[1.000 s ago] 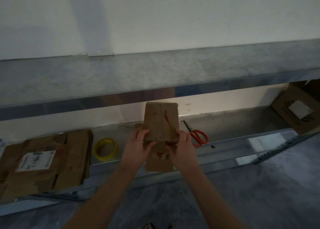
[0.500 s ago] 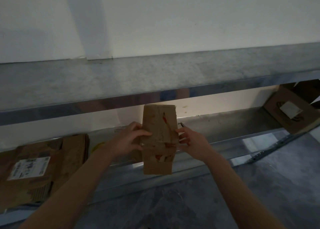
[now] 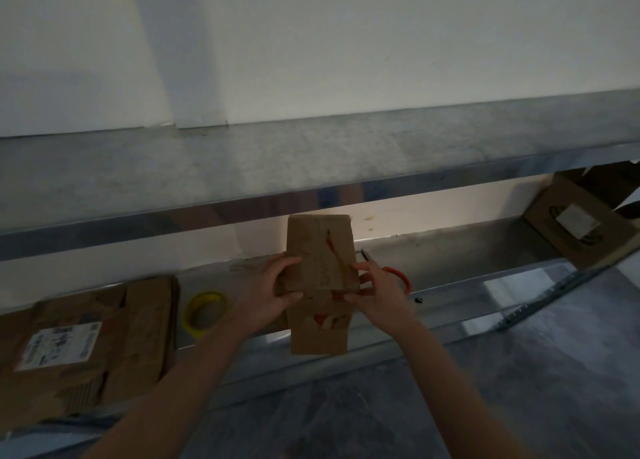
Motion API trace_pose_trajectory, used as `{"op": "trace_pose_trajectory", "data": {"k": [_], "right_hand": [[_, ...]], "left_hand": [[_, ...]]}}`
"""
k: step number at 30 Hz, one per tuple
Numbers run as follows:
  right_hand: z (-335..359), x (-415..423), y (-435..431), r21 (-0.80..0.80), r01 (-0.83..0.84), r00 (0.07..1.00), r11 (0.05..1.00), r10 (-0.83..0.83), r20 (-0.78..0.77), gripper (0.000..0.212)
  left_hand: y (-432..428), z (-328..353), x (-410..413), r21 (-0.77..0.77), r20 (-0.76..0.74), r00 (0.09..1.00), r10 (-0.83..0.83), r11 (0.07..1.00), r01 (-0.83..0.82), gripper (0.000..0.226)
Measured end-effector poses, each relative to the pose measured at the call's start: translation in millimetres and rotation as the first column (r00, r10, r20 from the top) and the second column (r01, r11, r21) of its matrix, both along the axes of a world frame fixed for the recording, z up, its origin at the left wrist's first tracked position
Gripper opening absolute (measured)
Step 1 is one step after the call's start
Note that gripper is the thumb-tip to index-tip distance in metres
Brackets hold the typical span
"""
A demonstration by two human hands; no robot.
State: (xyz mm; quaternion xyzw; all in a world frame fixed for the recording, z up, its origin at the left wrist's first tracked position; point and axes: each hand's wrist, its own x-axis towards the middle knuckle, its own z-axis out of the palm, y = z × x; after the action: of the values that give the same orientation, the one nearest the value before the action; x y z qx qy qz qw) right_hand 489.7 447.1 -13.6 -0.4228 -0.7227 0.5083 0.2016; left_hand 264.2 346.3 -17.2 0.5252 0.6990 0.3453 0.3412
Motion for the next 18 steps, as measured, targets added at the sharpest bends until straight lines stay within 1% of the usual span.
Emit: {"op": "trace_pose_trajectory", "data": {"k": [1, 2, 3, 4, 5, 6, 7, 8, 10, 12, 14, 17, 18], "right_hand": [[-1.6, 3.3, -5.5, -0.133, -0.003, 0.995, 0.991, -0.009, -0.096, 0.053], [-3.5, 4.9, -13.4, -0.285, 0.033, 0.978, 0.958, -0.090, -0.187, 0.054], [-6.1, 4.7, -22.4, -0.416, 0.101, 0.950, 0.904, -0.212, -0.229, 0.047], [-9.5, 1.8, -30.6, -0.511, 0.192, 0.914, 0.838, -0.342, -0.218, 0.037], [-13.8, -3.2, -37.6, -0.572, 0.285, 0.885, 0.769, -0.441, -0.151, 0.030], [-18.4, -8.9, -44.1, -0.630, 0.339, 0.865, 0.699, -0.495, -0.083, 0.032], [-23.2, -14.7, -50.1, -0.699, 0.341, 0.850, 0.629, -0.524, -0.057, 0.040], [-26.3, -19.7, -55.7, -0.772, 0.303, 0.833, 0.559, -0.548, -0.070, 0.046], [-27.6, -23.0, -63.5, -0.869, 0.165, 0.798, 0.467, -0.581, -0.161, 0.052], [-27.0, -18.7, -65.5, -0.906, 0.069, 0.759, 0.417, -0.611, -0.223, 0.054], [-25.1, -15.8, -62.3, -0.913, 0.073, 0.750, 0.401, -0.625, -0.214, 0.059], [-13.8, -16.4, -49.1, -0.863, 0.187, 0.800, 0.470, -0.583, -0.145, 0.062], [-9.5, -16.8, -45.7, -0.855, 0.203, 0.806, 0.477, -0.578, -0.131, 0.062]], "left_hand": [[0.2, 1.4, 0.4, -0.041, 0.014, 1.000, 0.000, 0.999, 0.001, 0.065], [0.9, 2.8, 1.4, -0.081, 0.014, 1.000, 0.009, 0.997, -0.008, 0.073], [2.2, 4.1, 4.2, -0.107, 0.017, 0.999, 0.031, 0.994, -0.029, 0.076], [4.2, 5.9, 8.5, -0.114, 0.036, 0.997, 0.064, 0.992, -0.060, 0.074], [5.9, 7.9, 13.9, -0.105, 0.076, 0.992, 0.098, 0.990, -0.090, 0.070], [6.9, 9.4, 19.3, -0.096, 0.117, 0.986, 0.119, 0.989, -0.108, 0.066], [6.7, 9.4, 23.6, -0.089, 0.144, 0.981, 0.131, 0.989, -0.119, 0.064], [4.8, 8.1, 25.7, -0.082, 0.153, 0.978, 0.144, 0.988, -0.133, 0.063], [-2.9, 5.4, 27.1, -0.060, 0.146, 0.969, 0.198, 0.980, -0.191, 0.061], [-10.3, 4.9, 28.3, -0.025, 0.122, 0.959, 0.257, 0.967, -0.255, 0.059], [-12.5, 5.8, 31.8, -0.017, 0.105, 0.957, 0.270, 0.963, -0.270, 0.059], [-10.4, 10.5, 43.4, -0.016, 0.144, 0.950, 0.276, 0.961, -0.276, 0.057], [-9.4, 12.3, 47.2, -0.011, 0.139, 0.948, 0.287, 0.958, -0.288, 0.057]]}}
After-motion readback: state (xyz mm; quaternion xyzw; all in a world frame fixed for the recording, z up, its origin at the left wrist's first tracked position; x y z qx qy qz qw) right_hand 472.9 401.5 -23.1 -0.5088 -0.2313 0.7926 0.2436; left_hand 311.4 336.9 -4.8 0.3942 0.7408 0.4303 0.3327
